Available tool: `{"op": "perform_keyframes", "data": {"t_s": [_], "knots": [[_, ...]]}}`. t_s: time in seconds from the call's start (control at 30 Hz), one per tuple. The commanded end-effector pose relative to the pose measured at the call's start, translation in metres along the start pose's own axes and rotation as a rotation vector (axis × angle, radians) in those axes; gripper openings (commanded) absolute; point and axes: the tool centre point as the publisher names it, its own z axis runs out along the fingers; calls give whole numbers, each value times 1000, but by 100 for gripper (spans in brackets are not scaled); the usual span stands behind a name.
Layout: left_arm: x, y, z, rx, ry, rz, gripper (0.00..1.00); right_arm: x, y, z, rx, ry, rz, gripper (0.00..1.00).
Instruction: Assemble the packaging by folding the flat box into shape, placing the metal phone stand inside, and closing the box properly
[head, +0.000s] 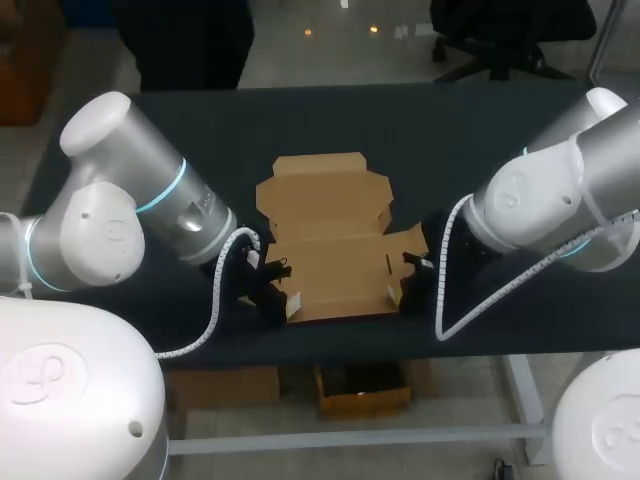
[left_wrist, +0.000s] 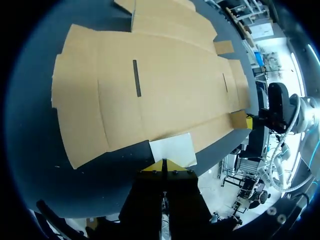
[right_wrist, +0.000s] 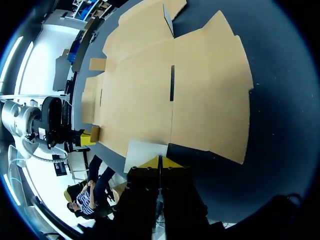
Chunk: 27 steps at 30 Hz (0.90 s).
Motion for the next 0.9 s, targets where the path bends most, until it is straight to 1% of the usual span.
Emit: {"op": "perform_keyframes", "data": {"t_s": [0.03, 0.3, 0.5, 0.73, 0.9], "knots": [[3, -3, 5, -6, -8, 0, 0, 4, 2, 3, 8, -13, -2, 0], [3, -3, 7, -11, -7, 0, 0, 6, 3, 5, 13, -29, -4, 0], [6, -3, 7, -10, -7, 9, 0, 9, 4, 8, 19, -36, -8, 0], [10, -3, 4, 20, -40, 11, 0, 9, 4, 8, 21, -38, -7, 0], [13, -3, 5, 21, -39, 15, 0, 10, 3, 8, 22, -41, -10, 0]]}}
